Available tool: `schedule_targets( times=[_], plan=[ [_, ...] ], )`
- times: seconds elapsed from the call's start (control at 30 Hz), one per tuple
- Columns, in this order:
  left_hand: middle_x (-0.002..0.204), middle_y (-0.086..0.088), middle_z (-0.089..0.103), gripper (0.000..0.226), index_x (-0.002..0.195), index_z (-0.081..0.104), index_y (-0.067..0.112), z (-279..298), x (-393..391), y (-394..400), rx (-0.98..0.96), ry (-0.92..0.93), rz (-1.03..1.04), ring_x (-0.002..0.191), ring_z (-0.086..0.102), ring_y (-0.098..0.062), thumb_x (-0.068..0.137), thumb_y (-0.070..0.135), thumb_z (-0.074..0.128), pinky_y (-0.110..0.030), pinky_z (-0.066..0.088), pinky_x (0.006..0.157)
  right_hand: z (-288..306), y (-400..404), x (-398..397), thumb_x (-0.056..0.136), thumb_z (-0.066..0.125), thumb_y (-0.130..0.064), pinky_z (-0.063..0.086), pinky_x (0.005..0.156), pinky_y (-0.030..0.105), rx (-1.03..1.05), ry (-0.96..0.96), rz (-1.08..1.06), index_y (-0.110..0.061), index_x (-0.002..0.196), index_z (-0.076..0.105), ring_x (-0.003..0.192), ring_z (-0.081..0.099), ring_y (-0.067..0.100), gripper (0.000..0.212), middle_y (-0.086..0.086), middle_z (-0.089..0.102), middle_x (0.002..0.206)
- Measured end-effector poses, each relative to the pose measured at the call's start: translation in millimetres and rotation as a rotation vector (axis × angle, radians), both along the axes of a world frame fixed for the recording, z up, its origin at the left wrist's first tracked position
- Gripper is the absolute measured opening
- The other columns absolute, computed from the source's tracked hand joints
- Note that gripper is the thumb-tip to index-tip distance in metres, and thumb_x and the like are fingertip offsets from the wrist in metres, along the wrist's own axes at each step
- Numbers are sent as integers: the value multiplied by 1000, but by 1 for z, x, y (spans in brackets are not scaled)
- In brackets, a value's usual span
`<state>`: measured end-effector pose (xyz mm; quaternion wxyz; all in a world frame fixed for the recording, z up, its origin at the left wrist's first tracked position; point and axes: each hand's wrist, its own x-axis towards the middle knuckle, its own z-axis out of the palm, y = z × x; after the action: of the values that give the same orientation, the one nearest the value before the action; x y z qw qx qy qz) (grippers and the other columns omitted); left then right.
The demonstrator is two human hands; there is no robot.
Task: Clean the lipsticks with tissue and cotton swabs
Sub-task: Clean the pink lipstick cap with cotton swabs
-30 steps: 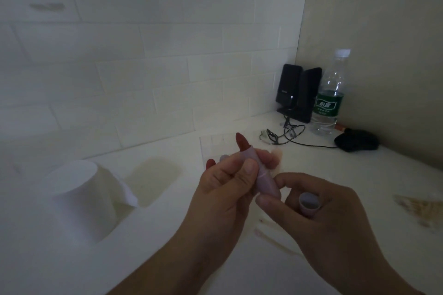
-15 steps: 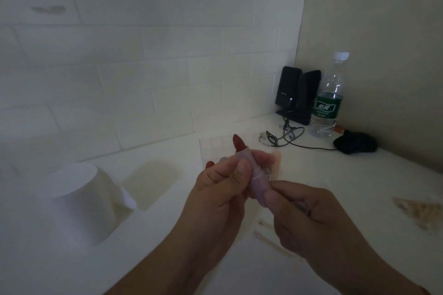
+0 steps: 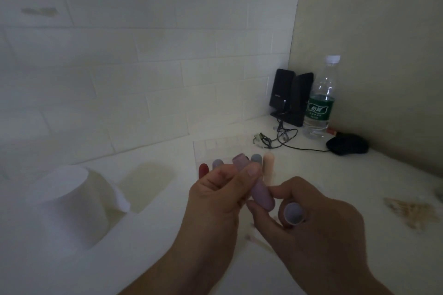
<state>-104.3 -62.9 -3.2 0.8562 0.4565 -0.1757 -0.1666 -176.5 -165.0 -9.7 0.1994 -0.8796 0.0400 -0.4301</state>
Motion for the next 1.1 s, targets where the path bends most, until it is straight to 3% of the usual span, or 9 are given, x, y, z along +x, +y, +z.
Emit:
schedule_targets(
  times=[0.1, 0.17, 0.33, 0.43, 0.57, 0.67, 0.77, 0.9, 1.1],
  plan=[
    [71, -9, 68, 20, 60, 71, 3, 2, -4, -1, -53, 91, -24, 88, 67, -14, 57, 22, 75, -44, 34, 113, 4, 3, 0, 57, 84, -46, 29, 52, 7, -86, -6, -35, -31, 67, 60, 38, 33, -3, 30, -17, 45, 42],
    [71, -9, 68, 20, 59, 70, 3, 1, -4, -1, -24, 74, -14, 90, 67, -15, 57, 23, 76, -43, 35, 113, 3, 5, 1, 64, 66, -55, 28, 52, 7, -65, 22, -34, -31, 63, 59, 37, 31, -4, 26, -18, 41, 40],
    [109, -11, 72, 46, 96, 75, 12, -6, -3, 0, -4, -29, -138, 102, 68, -25, 60, 38, 88, -33, 54, 92, 4, 3, 3, 64, 79, -45, 32, 41, 4, 471, 26, 194, -27, 63, 55, 33, 44, 0, 29, -14, 50, 40],
    [111, -20, 70, 48, 104, 70, -1, -3, -5, 0, -49, 63, -199, 101, 69, -27, 68, 27, 84, -29, 56, 84, 12, -1, 2, 64, 79, -33, 31, 41, 2, 474, 55, 286, -26, 68, 60, 34, 43, -1, 21, -20, 51, 42],
    [90, -6, 75, 25, 86, 77, 10, -1, 5, 5, 97, 38, -29, 82, 69, -18, 65, 23, 74, -32, 54, 80, 13, -14, 5, 76, 61, -60, 31, 43, 25, 526, 226, 413, -40, 90, 52, 41, 32, 12, 26, -2, 39, 42],
    [74, -3, 72, 31, 88, 76, 12, 0, 13, 10, 259, -66, 90, 67, 63, -15, 60, 26, 77, -37, 53, 75, 9, -33, 11, 79, 43, -24, 21, 48, 39, 750, 214, 449, -40, 84, 48, 50, 28, 19, 18, -4, 33, 47],
    [78, -1, 75, 35, 96, 72, 18, -1, 15, 10, 430, -217, 140, 70, 67, -12, 63, 19, 85, -26, 53, 71, 8, -48, 14, 95, 50, -22, 35, 51, 35, 648, 236, 399, -43, 95, 38, 50, 39, 18, 24, 6, 47, 58],
    [78, 3, 75, 37, 87, 68, 19, -5, 18, 10, 542, -303, 227, 74, 70, -14, 57, 14, 90, -27, 55, 71, 13, -55, 12, 67, 70, -36, 54, 57, 24, 531, 122, 299, -34, 93, 58, 69, 64, 11, 29, -8, 68, 82],
    [78, 4, 75, 32, 78, 70, 21, -8, 19, 9, 516, -405, 201, 73, 70, -13, 55, 13, 91, -29, 56, 71, 13, -53, 10, 65, 69, -38, 44, 48, 18, 446, 133, 358, -34, 86, 70, 64, 57, 8, 22, -13, 68, 86]
  ],
)
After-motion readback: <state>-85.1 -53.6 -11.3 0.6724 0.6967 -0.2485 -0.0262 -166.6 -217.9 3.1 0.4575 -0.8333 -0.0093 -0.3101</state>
